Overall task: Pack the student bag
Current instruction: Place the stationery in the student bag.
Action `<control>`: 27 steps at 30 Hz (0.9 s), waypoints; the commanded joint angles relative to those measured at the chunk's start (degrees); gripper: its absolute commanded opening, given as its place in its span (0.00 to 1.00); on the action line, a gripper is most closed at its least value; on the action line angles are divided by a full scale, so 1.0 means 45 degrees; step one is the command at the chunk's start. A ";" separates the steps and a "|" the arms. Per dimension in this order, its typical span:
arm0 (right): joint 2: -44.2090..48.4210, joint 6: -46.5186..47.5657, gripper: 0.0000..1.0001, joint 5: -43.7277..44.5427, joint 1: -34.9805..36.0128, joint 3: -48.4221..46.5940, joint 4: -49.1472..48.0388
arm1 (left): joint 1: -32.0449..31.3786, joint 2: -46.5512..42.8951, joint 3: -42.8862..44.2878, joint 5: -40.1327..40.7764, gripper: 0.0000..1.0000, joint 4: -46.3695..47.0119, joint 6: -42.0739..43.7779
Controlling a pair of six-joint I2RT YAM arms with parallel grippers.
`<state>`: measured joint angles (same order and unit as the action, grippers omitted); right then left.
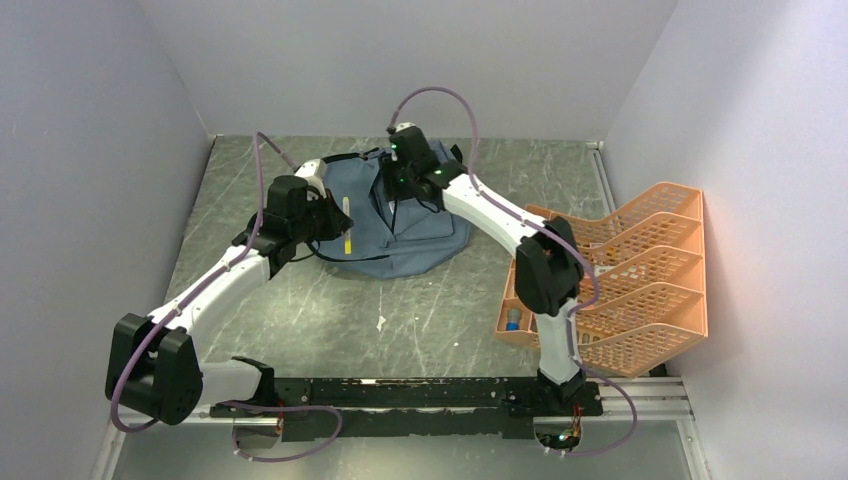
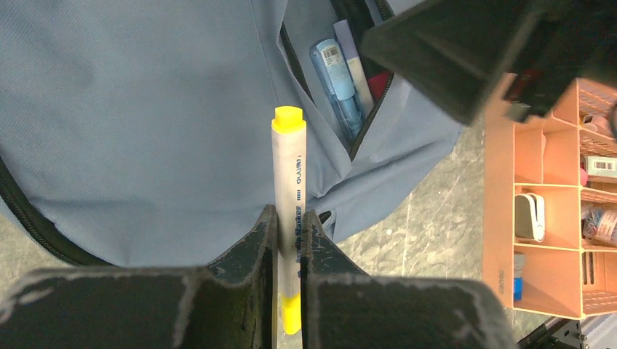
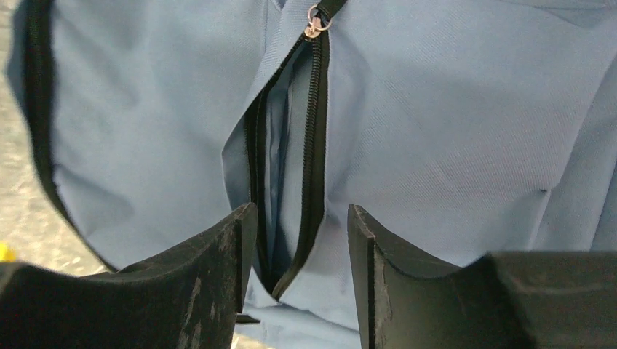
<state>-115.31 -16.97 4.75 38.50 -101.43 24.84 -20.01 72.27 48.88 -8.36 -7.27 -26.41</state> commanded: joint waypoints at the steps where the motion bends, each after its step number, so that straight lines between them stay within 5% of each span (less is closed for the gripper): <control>1: -0.1125 0.0838 0.52 0.2538 0.0564 -0.1772 0.1529 | 0.0072 -0.0278 -0.0092 -0.0543 0.05 0.0403 -0.0088; 6: -0.2261 0.1311 0.49 0.4687 0.1073 -0.3110 0.2656 | 0.0072 -0.0265 -0.0213 -0.0818 0.05 0.0585 -0.0114; 12: -0.2406 0.1467 0.23 0.5657 0.1257 -0.3118 0.2721 | 0.0072 0.0121 -0.0023 -0.1444 0.05 0.0853 -0.0197; 17: -0.1851 0.1393 0.07 0.5268 0.1233 -0.2441 0.2089 | 0.0072 0.0701 0.0302 -0.2059 0.05 0.1496 -0.0511; 27: -0.0252 0.0863 0.00 0.2620 0.0778 -0.0133 -0.0244 | 0.0072 0.3717 0.2878 -0.3885 0.05 0.1168 -0.0420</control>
<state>-121.54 -11.33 21.61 43.00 -105.71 29.28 -20.01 86.24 57.39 -21.56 -2.33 -29.12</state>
